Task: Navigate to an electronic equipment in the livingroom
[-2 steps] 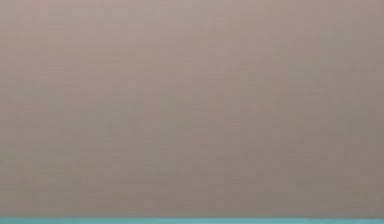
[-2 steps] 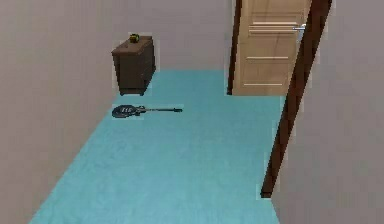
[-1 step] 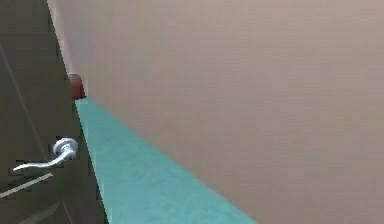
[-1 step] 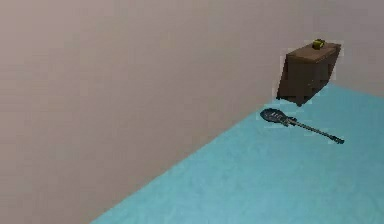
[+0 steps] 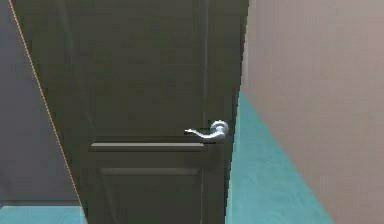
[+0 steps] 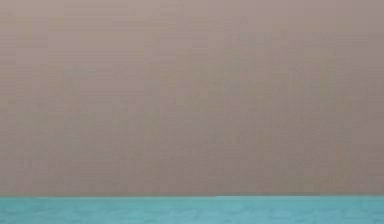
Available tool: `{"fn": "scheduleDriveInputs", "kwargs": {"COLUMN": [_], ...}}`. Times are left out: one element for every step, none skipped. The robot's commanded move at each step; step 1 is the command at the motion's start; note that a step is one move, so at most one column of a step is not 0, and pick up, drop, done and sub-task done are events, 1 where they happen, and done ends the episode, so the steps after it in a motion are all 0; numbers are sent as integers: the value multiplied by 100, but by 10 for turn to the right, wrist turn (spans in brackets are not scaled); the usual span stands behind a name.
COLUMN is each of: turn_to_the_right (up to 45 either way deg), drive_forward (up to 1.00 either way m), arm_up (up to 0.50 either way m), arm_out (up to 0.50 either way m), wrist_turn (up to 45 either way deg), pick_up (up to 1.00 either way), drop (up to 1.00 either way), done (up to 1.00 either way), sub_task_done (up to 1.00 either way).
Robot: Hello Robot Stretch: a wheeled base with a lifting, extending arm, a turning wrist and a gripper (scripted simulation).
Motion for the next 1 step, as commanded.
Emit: {"fn": "scheduleDriveInputs", "kwargs": {"turn_to_the_right": [-450], "drive_forward": [0], "arm_up": [0], "arm_out": [0], "wrist_turn": [0], "pick_up": [0], "drop": [0], "done": [0], "sub_task_done": [0]}}
